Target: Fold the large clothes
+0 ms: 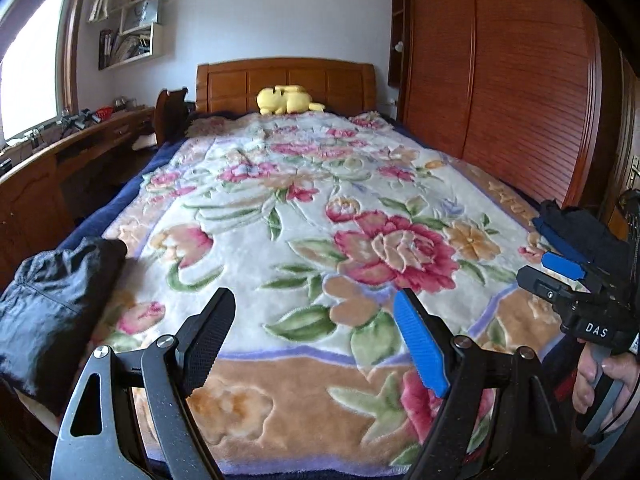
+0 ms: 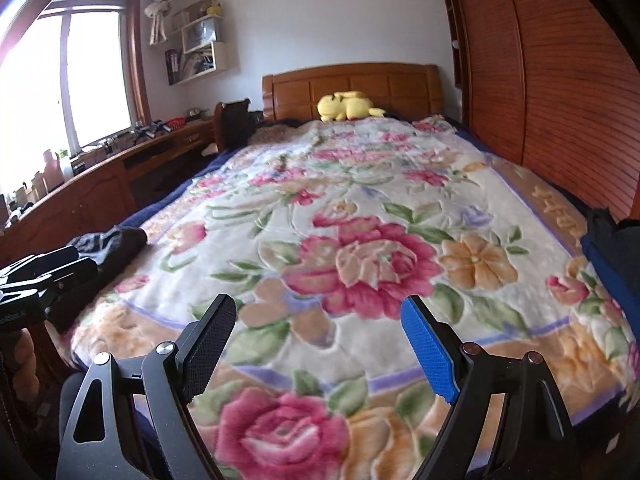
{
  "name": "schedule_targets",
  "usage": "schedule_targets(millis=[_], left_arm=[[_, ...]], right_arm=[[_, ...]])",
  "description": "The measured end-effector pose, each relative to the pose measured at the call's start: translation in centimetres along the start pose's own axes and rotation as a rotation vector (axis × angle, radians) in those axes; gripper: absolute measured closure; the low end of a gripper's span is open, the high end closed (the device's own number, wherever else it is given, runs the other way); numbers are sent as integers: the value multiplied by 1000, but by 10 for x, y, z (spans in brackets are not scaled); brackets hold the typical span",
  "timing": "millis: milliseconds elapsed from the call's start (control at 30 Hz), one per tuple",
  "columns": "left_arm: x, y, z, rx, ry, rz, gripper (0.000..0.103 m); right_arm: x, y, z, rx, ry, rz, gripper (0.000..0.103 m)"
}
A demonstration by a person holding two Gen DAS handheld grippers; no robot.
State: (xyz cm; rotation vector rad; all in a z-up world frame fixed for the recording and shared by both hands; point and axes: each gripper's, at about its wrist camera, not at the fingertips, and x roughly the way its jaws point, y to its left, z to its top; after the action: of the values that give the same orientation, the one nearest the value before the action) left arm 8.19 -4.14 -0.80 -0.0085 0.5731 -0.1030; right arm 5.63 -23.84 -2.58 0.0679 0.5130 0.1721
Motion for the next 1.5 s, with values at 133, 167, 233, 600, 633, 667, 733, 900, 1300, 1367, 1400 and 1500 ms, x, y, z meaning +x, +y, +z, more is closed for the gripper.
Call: schedule_targets(millis=[133, 167, 233, 600, 633, 667, 733, 900, 1300, 1367, 1400, 1500], left_arm=[[-19, -1, 10, 1, -54, 5, 21], [-22, -1, 12, 1, -66, 7, 21], [-28, -1, 14, -1, -83, 11, 21], [-36, -2, 15, -11, -102, 6, 21], [-36, -2, 15, -11, -102, 6, 21], [-36, -2, 15, -11, -101, 5, 21], [-37, -3, 15, -11, -101, 5, 21], [-38, -3, 15, -11, -102, 6, 21], [-38, -3, 14, -11, -101, 5, 21], [-39, -3, 14, -11, -102, 4, 21], [-38, -3, 14, -12, -101, 4, 21], [-38, -3, 14, -11, -102, 4, 21]], right_arm=[[-5, 3, -3, -10, -55, -1, 17], [-8, 3, -4, -12, -69, -4, 17], [-14, 3, -5, -16, -91, -8, 17], [-15, 2, -12, -25, -115, -13, 17], [-15, 2, -12, -24, -115, -14, 17], [-14, 2, -12, -23, -115, -14, 17], [-16, 2, -11, -22, -116, -12, 17], [-14, 2, -11, -23, -119, -14, 17], [-8, 1, -10, -21, -127, -21, 17], [-7, 0, -10, -19, -127, -19, 17], [-7, 1, -10, -18, -127, -19, 17], [-7, 1, -10, -18, -127, -19, 17]])
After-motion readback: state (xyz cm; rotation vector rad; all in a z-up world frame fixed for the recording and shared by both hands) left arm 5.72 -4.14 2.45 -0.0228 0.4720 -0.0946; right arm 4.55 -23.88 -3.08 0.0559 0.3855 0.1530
